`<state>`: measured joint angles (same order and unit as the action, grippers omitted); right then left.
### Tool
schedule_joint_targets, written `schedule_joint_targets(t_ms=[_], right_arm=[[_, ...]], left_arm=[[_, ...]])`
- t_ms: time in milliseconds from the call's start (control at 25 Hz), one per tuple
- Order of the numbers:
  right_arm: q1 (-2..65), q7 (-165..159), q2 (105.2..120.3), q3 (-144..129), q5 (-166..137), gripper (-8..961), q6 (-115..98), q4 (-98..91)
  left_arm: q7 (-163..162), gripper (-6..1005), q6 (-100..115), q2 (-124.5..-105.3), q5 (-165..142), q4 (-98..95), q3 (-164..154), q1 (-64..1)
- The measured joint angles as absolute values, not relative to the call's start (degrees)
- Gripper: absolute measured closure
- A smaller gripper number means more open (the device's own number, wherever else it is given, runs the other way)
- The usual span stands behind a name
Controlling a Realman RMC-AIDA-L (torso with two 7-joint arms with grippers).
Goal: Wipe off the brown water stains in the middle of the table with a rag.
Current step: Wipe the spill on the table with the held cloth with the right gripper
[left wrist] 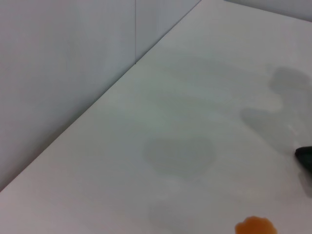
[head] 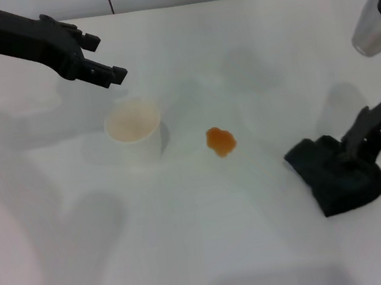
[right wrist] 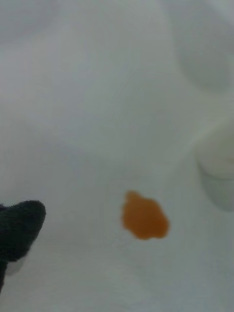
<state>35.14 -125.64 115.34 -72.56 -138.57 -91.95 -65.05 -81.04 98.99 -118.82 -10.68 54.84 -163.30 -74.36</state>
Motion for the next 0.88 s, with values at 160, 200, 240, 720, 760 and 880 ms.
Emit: schedule_joint_targets(t_ms=[160,200,240,720,760,880], right_arm=[[36.24,-126.11,115.32,-72.63,-135.11,845,-91.30,-65.12],[36.93,-126.12,115.36,-72.82,-134.18,845,-91.15,-64.86],[37.28,-126.12,115.40,-72.96,-133.79,845,-91.06,-64.75],[40.43,-126.13,115.89,-90.38,-129.37,846,-78.01,-65.25],[40.53,-126.13,115.92,-91.15,-129.26,846,-76.94,-65.24],[40.74,-126.09,115.93,-93.59,-128.46,846,-73.15,-65.26]], left_arm=[[-81.03,120,98.89,-118.82,-10.73,54.84,-163.30,-74.36],[-81.04,120,98.84,-118.82,-10.73,54.85,-163.30,-74.36],[-81.04,120,98.80,-118.82,-10.73,54.84,-163.30,-74.36],[-81.03,120,98.61,-118.82,-10.73,54.51,-163.30,-74.37],[-81.03,120,98.57,-118.82,-10.73,54.33,-163.30,-74.38],[-81.03,120,98.45,-118.82,-10.72,53.97,-163.30,-74.40]])
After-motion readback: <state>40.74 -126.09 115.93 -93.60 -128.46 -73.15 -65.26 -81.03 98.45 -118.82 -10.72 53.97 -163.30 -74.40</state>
